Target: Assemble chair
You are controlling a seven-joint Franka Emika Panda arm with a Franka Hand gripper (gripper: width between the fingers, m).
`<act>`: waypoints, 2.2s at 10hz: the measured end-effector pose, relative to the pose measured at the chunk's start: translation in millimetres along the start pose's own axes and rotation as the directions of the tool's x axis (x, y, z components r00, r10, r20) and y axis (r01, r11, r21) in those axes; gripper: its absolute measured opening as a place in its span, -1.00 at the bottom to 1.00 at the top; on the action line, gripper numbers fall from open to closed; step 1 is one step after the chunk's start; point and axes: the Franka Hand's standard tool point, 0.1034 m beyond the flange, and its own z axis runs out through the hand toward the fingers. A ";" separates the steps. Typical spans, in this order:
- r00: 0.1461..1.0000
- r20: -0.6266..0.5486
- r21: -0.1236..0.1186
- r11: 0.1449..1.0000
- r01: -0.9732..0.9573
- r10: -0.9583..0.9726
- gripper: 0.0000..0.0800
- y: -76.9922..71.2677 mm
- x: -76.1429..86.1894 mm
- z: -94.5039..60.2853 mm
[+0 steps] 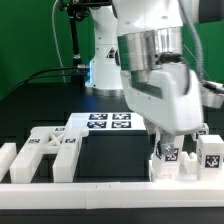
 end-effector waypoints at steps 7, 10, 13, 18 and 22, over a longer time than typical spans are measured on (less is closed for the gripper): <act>0.966 0.030 0.005 0.966 0.258 -0.258 0.61 3.3 -9.0 0.5; 0.874 -0.007 0.021 0.873 0.487 -0.486 0.62 8.0 -3.8 0.8; 0.636 0.020 -0.050 0.635 0.771 -0.771 0.62 4.6 -12.3 3.0; 0.801 0.007 -0.039 0.801 0.598 -0.598 -0.25 3.8 -10.2 3.4; 0.999 0.020 -0.018 0.999 0.039 -0.038 -0.27 2.7 -3.9 1.8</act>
Offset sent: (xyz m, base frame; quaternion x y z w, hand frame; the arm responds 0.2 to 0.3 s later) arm 0.0000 0.0000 0.0000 0.0000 0.0000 0.0000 1.0000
